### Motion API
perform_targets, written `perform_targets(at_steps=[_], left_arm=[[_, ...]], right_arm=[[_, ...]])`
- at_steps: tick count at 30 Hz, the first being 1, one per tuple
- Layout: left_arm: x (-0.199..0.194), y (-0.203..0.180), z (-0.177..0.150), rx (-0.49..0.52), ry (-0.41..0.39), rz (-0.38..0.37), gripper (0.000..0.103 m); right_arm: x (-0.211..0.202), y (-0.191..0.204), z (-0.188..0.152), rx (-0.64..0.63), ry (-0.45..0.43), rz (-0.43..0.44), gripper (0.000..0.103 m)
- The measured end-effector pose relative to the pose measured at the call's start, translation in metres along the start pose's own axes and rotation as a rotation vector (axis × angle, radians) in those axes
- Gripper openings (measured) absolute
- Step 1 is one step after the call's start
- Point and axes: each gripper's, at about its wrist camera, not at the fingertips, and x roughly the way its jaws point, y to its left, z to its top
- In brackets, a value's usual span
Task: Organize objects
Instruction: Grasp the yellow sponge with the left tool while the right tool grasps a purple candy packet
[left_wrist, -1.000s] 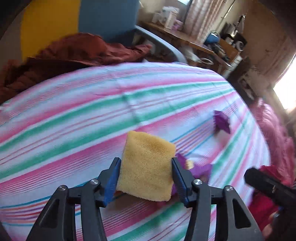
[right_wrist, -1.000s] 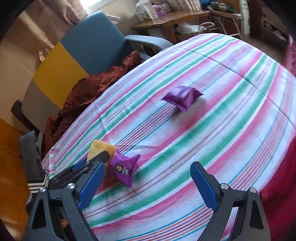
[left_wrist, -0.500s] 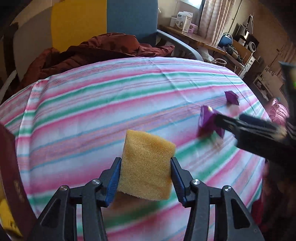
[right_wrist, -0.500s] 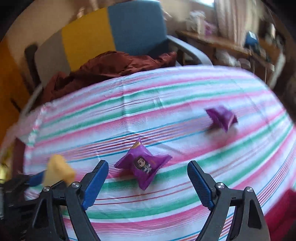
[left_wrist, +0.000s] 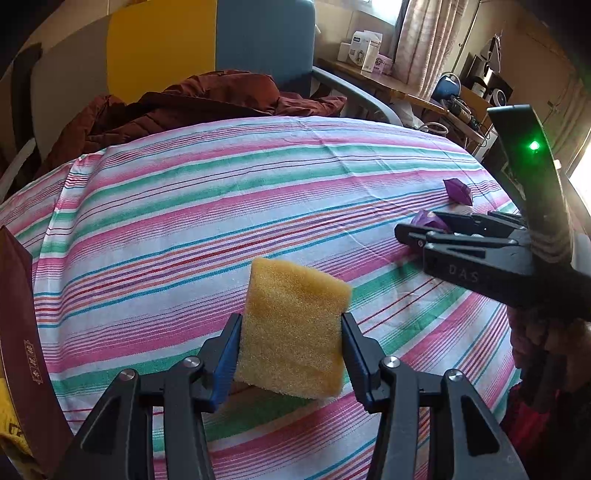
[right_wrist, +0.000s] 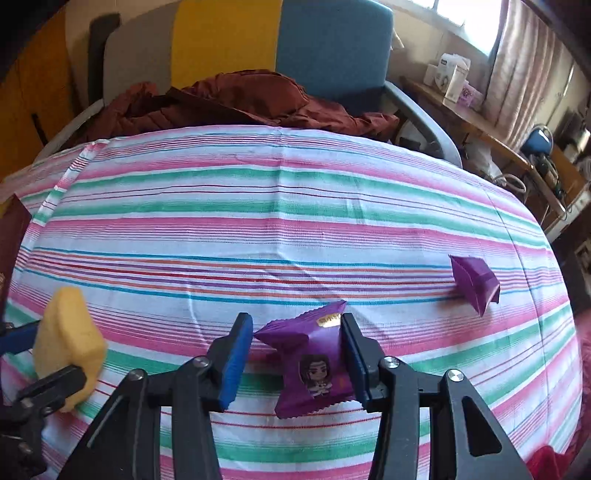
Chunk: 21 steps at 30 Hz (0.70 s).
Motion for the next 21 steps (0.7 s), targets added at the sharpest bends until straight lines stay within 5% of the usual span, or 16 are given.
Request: perform_targets(at_steps=[5,12,15,21], left_arm=[[-0.004,-0.002,-0.004,0.011,-0.008,0.008,0.052],[-0.012,-0.001,-0.012,0.014,-0.006,0.005,0.052],[-0.014,0.002,-0.015,0.007,-0.004,-0.003,0.052],[-0.019,0.002,-0.020,0.005,-0.016,-0.004,0.051]], right_arm=[[0.001,0.006,-0.001,-0.018,0.017,0.023,0.048],[0.011,-0.006,-0.008,0.005,0.091,0.094,0.062],[0.010,-0.006,-0.008,0.005,0.090,0.084,0.052],[0.004,-0.002,-0.004,0.017,0.085,0.105,0.049]])
